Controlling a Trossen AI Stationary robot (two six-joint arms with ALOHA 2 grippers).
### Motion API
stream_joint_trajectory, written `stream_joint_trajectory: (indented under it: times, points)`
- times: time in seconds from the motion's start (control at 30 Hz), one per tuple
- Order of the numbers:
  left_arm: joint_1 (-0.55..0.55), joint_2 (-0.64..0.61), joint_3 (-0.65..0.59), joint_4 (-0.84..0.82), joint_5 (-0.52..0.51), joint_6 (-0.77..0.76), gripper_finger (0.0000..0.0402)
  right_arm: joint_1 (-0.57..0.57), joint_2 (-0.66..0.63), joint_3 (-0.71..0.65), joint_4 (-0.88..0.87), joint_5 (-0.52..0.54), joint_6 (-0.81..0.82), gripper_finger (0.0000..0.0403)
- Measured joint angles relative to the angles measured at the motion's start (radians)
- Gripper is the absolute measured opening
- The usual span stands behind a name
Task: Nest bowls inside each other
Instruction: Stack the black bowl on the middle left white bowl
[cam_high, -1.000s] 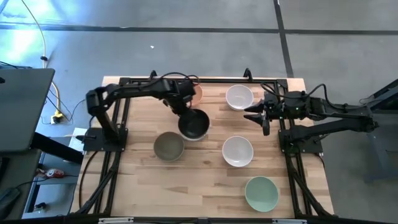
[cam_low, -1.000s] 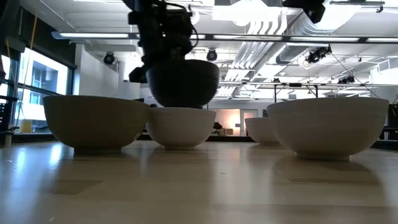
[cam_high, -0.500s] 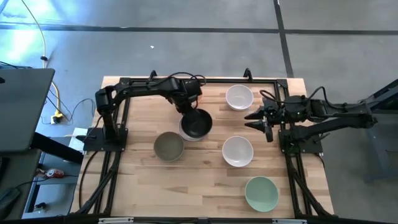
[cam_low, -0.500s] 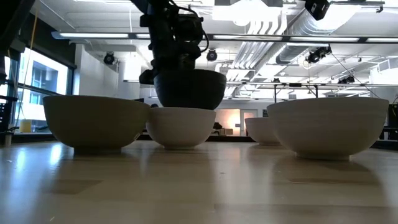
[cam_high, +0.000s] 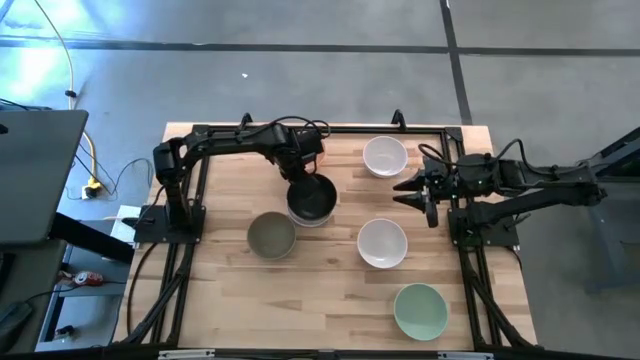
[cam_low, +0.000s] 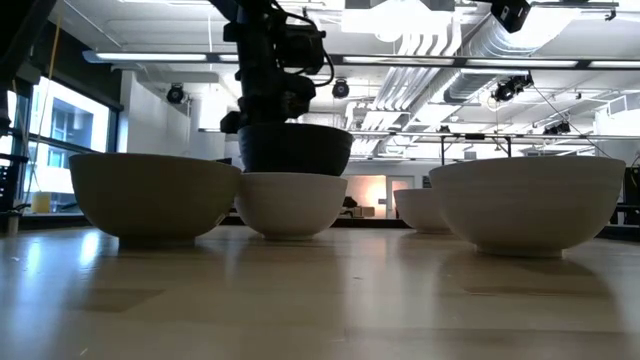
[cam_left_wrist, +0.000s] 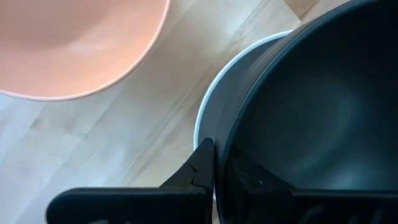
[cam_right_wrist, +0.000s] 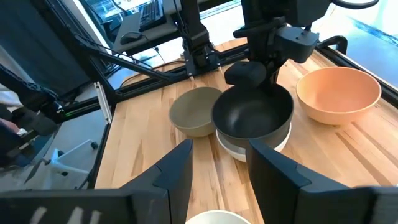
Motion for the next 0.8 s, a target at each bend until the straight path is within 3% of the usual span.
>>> stream_joint_trajectory:
  times: [0.47,0.8]
  points:
    - [-0.004,0.002,-0.096,0.095,-0.002,-0.001,0.0000,0.000,0.000,0.000,0.018,0.000,-0.001,0.0142]
    - [-0.001,0.002,-0.098,0.137,-0.006,-0.002,0.0000,0.000,0.000,0.000,0.018,0.001,0.000,0.0142]
